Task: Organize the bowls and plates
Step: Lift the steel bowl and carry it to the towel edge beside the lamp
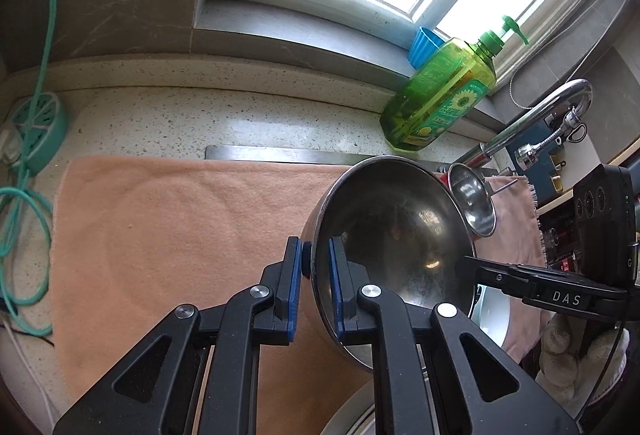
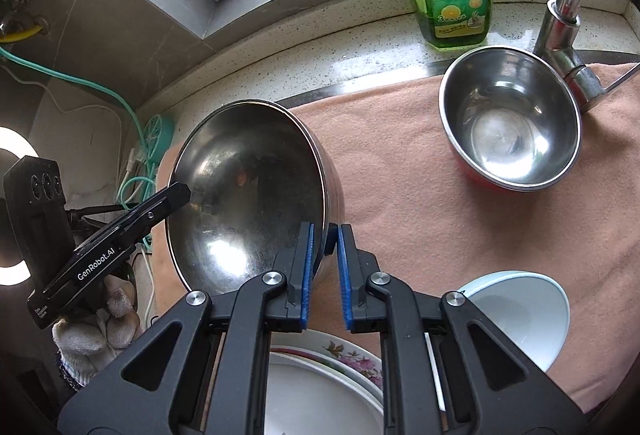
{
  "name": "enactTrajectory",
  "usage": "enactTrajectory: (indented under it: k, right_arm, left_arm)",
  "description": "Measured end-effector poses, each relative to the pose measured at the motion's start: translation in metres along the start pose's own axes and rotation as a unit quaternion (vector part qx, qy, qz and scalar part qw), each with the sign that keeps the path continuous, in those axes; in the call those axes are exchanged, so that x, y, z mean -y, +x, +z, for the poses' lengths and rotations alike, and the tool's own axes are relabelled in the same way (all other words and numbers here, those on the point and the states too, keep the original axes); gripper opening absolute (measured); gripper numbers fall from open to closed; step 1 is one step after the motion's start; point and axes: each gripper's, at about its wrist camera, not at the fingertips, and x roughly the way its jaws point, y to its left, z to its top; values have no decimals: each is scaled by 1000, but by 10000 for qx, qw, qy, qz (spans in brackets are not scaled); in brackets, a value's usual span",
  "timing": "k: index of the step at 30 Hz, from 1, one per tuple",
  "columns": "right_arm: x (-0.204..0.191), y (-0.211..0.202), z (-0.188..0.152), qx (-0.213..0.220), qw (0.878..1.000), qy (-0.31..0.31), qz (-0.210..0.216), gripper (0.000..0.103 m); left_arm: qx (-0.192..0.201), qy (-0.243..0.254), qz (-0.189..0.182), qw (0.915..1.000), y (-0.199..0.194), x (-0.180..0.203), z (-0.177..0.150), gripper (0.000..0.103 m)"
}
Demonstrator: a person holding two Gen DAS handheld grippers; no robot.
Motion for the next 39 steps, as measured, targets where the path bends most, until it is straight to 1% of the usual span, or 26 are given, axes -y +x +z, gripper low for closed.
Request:
enactTrajectory:
  k: [10, 20, 27, 33, 39]
  right_arm:
    - [-56, 18, -27, -371, 9964, -700, 290, 12]
    - [-103, 44, -64, -791, 9876, -1274, 463, 12]
    - [-130, 65, -86, -1063, 9801, -1584, 550, 12]
    - [-150, 77, -99, -1225, 9748, -1765, 595, 12]
    - [-162, 86, -106, -1329, 9713, -1882, 593, 12]
  left_arm:
    - [369, -581, 344, 9970, -53, -39, -43, 12]
    - [531, -1126, 686, 9898, -90, -74, -91, 12]
    - [583, -1465, 887, 9835, -108, -98, -121, 12]
    - [600, -1702, 962, 9789, -121, -114, -144, 12]
    - [527, -1850, 1027, 9759, -122, -124, -159, 12]
